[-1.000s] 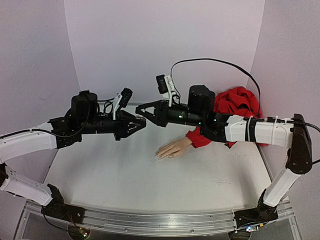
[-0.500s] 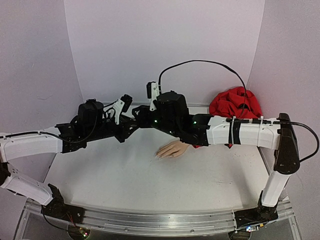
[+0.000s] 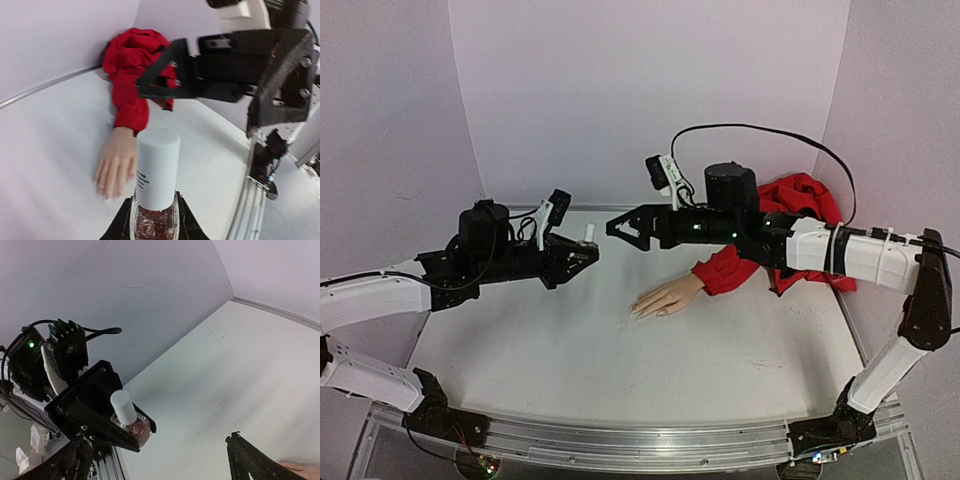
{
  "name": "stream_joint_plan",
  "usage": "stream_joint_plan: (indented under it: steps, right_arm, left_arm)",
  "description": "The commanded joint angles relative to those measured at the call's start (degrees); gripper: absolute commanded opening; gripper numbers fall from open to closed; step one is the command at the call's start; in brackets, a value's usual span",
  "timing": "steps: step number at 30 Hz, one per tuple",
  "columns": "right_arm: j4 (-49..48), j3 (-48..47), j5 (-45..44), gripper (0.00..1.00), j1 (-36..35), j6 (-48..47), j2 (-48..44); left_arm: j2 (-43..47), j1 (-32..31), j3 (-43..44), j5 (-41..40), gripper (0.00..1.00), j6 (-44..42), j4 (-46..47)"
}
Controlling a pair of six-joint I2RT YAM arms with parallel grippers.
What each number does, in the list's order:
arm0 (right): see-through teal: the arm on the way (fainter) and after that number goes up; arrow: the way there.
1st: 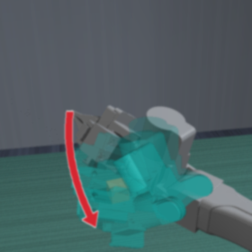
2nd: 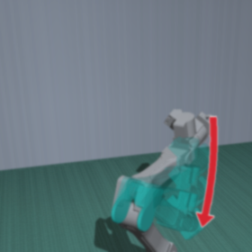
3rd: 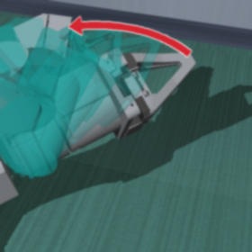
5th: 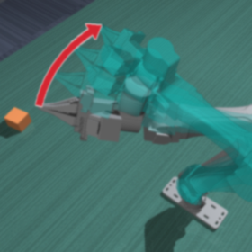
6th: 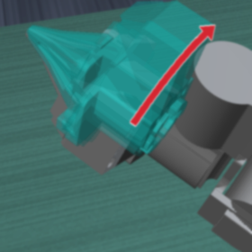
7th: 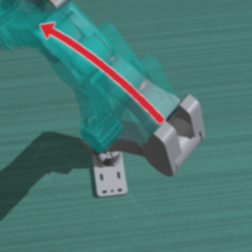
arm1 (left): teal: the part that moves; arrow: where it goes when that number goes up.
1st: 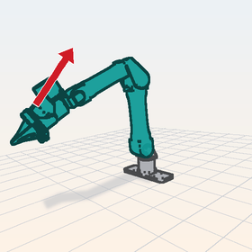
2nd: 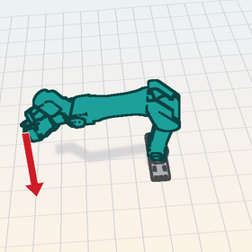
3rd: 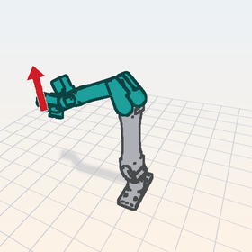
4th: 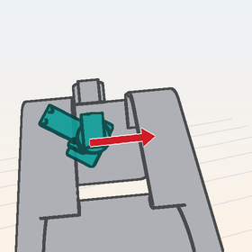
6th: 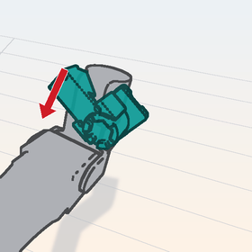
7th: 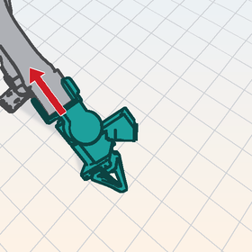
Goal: Paint the nails
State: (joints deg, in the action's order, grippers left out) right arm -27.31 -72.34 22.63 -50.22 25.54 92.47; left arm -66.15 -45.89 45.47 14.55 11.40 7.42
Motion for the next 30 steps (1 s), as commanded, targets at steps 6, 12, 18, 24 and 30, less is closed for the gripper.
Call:
stream_joint_plan:
  steps: [6,12,18,24,30]
  right_arm:
    - [-17.0,0.2,26.5,0.95,1.5,0.2,0.6]
    - [-29.4,0.1,34.7,0.54,1.5,8.6,3.8]
    - [-35.7,1.0,36.6,0.29,1.5,12.2,5.3]
    - [-39.3,1.2,37.9,0.08,1.0,14.6,7.0]
    - [-39.4,3.3,35.3,0.0,0.0,13.4,8.6]
  left_arm:
    - [-3.7,0.1,7.8,31.5,0.0,2.8,1.7]
    - [-4.9,0.1,9.2,35.8,0.0,3.0,1.7]
    - [-5.8,0.1,10.1,38.3,0.0,2.6,1.8]
    - [-5.4,0.1,10.0,35.3,0.0,2.4,1.8]
    - [-4.3,0.3,10.6,24.8,0.0,1.4,1.8]
